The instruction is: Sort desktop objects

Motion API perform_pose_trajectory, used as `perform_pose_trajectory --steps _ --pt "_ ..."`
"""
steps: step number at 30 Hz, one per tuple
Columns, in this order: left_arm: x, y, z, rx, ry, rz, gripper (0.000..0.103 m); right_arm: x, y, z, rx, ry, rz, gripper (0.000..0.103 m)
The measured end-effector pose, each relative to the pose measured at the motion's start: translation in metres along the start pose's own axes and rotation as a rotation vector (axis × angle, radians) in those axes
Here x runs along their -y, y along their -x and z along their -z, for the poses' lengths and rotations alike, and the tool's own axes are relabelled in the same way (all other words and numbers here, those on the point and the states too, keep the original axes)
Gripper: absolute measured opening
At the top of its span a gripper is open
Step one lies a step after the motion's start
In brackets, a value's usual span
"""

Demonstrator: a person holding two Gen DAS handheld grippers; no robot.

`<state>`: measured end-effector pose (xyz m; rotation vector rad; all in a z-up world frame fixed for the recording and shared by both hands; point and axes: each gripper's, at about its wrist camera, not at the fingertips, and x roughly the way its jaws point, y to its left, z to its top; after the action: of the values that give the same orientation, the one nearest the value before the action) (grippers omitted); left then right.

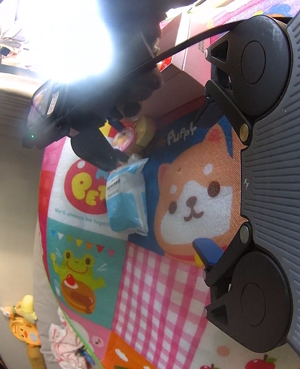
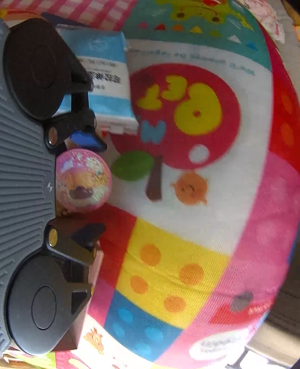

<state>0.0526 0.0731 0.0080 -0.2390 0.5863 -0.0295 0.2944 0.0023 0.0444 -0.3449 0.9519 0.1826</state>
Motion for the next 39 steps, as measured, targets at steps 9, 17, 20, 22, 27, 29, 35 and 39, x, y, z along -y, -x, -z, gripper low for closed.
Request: perform_pose_trajectory --steps 9,17,20,22,27,29,35,39 --pt "0.003 0.0 0.002 -0.016 -0.026 0.032 0.103 0.0 0.088 0.058 -0.074 0.14 -0.395 0.059" --pt "0.006 -0.001 0.003 -0.021 -0.045 0.037 0.103 0.029 0.092 0.017 0.027 0.041 -0.219 0.051" --pt "0.005 -0.002 0.003 -0.022 -0.041 0.041 0.103 0.022 0.064 0.016 0.002 0.044 -0.149 0.05" --pt "0.006 -0.002 0.003 -0.021 -0.043 0.043 0.103 0.01 0.046 0.017 0.002 0.08 -0.067 0.05" --pt "0.0 -0.008 0.0 -0.054 0.009 0.058 0.103 0.0 0.004 0.01 -0.058 0.068 0.017 0.037" --pt "-0.001 -0.008 0.001 -0.053 0.018 0.064 0.103 -0.003 -0.002 0.012 -0.077 0.073 0.019 0.019" --pt "-0.003 -0.007 0.001 -0.068 0.014 0.112 0.103 0.003 0.021 0.039 -0.139 0.059 -0.122 0.015" --pt "-0.001 -0.005 0.003 -0.081 -0.022 0.15 0.103 0.003 0.06 0.072 -0.141 0.081 -0.246 0.014"
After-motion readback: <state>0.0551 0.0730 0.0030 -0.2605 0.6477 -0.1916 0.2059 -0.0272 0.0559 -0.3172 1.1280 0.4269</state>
